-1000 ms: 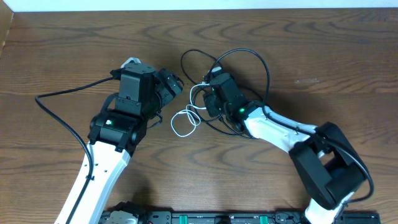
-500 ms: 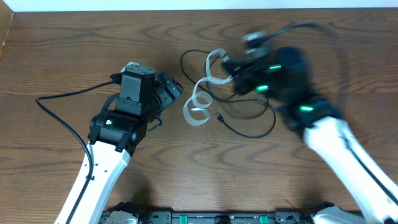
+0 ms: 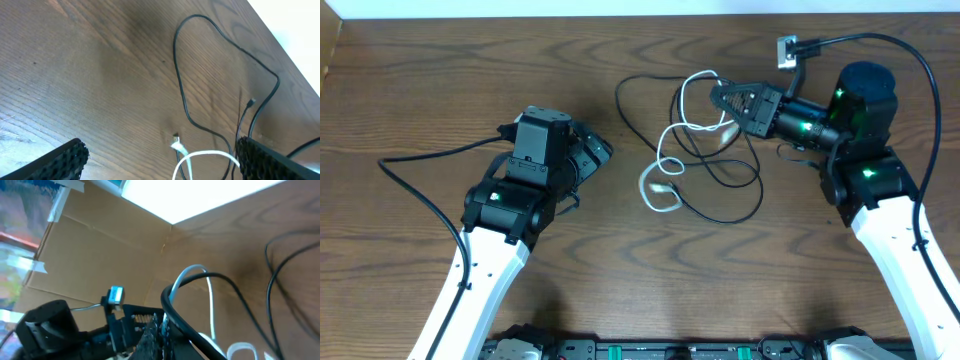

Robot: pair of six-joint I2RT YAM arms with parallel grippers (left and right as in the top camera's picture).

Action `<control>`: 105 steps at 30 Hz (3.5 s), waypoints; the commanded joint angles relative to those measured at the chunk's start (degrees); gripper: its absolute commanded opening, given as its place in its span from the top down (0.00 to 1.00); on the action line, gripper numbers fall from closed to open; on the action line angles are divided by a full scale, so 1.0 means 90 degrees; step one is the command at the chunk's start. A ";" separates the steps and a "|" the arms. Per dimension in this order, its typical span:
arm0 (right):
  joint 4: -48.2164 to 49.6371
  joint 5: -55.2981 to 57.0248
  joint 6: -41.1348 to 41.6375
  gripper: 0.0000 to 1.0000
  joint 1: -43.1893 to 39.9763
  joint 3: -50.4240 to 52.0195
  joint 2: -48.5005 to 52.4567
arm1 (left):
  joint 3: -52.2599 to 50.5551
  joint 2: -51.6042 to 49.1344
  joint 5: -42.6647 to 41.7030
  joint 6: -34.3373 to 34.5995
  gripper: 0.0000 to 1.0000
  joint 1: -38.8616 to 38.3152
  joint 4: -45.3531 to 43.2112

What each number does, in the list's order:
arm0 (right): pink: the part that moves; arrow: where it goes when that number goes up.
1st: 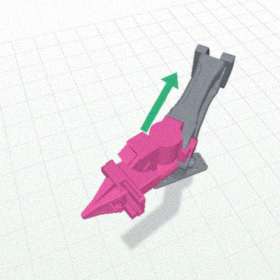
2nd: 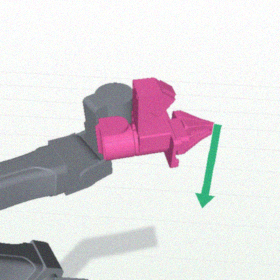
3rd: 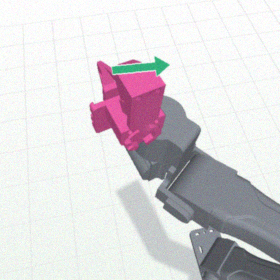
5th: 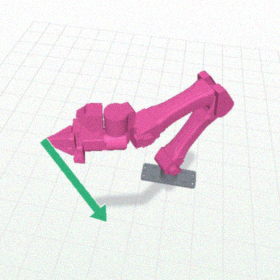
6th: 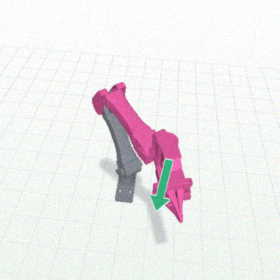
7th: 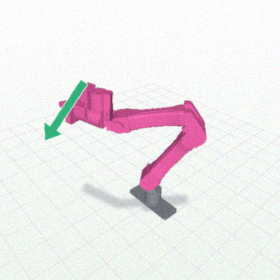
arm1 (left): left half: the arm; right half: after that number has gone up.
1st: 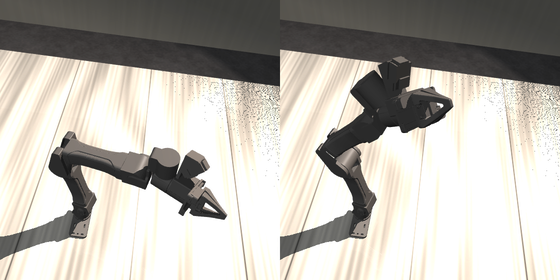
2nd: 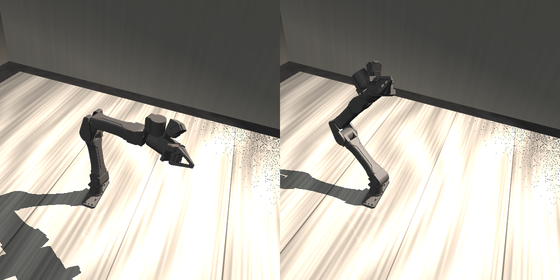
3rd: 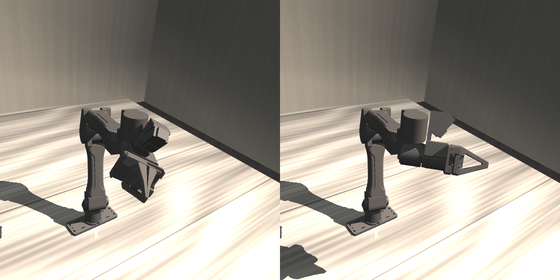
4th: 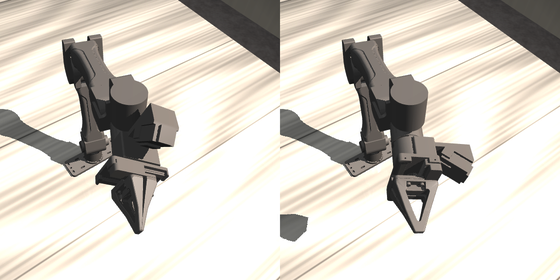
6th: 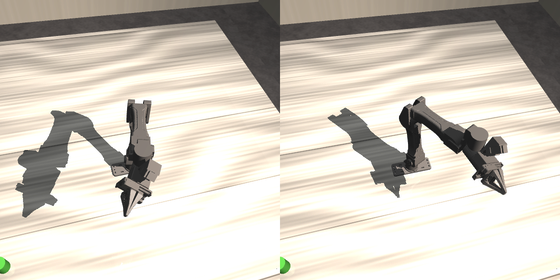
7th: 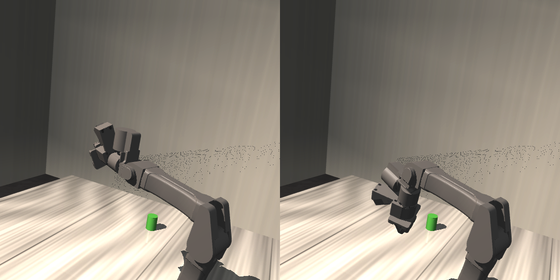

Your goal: Untangle cables

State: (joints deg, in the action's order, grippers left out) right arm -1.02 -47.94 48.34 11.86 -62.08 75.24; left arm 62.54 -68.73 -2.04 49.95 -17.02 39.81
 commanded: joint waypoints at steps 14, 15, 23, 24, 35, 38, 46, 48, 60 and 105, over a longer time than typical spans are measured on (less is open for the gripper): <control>-0.0340 0.0576 -0.0143 0.99 0.0063 -0.0041 -0.0053 | 0.0022 0.0029 -0.3893 -0.0806 0.05 0.0024 -0.1724; -0.0342 0.0571 -0.0143 0.98 0.0063 -0.0041 -0.0053 | 0.0022 0.0022 -0.3895 -0.0838 0.04 0.0022 -0.1717; -0.0338 0.0158 -0.0138 0.98 0.0063 -0.0041 -0.0049 | 0.0019 -0.0291 -0.2686 -0.1158 0.05 -0.0466 -0.1729; -0.0338 0.0092 -0.0138 0.99 0.0063 -0.0041 -0.0049 | 0.0019 -0.0340 -0.2363 -0.1156 0.05 -0.0515 -0.1753; -0.0342 -0.0221 -0.0138 0.98 0.0066 -0.0041 -0.0049 | 0.0022 -0.1185 -0.1253 -0.1141 0.25 -0.0976 -0.3036; -0.0342 -0.0219 -0.0138 0.98 0.0070 -0.0041 -0.0049 | 0.0022 -0.1360 -0.1171 -0.1141 0.31 -0.0996 -0.3096; -0.0342 -0.0134 -0.0143 0.98 0.0068 -0.0041 -0.0049 | 0.0022 -0.1423 -0.1396 -0.1141 0.32 -0.1013 -0.3495; -0.0369 0.0007 -0.0209 0.98 0.0068 -0.0041 -0.0049 | 0.0022 -0.1365 -0.1430 -0.1149 0.32 -0.1010 -0.3441; -0.0627 0.0355 -0.0306 0.99 0.0262 -0.0041 -0.0017 | 0.0022 -0.0447 -0.1435 -0.1455 0.32 -0.1217 -0.3507; -0.2132 -0.0437 -0.2914 0.85 -0.0695 -0.0041 -0.0019 | 0.0022 -0.0345 0.1188 -0.2759 0.48 -0.0627 -0.1297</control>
State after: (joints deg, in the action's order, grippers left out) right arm -18.06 -52.73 30.85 2.68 -62.17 75.29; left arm 62.28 -72.71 7.70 25.63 -22.96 27.40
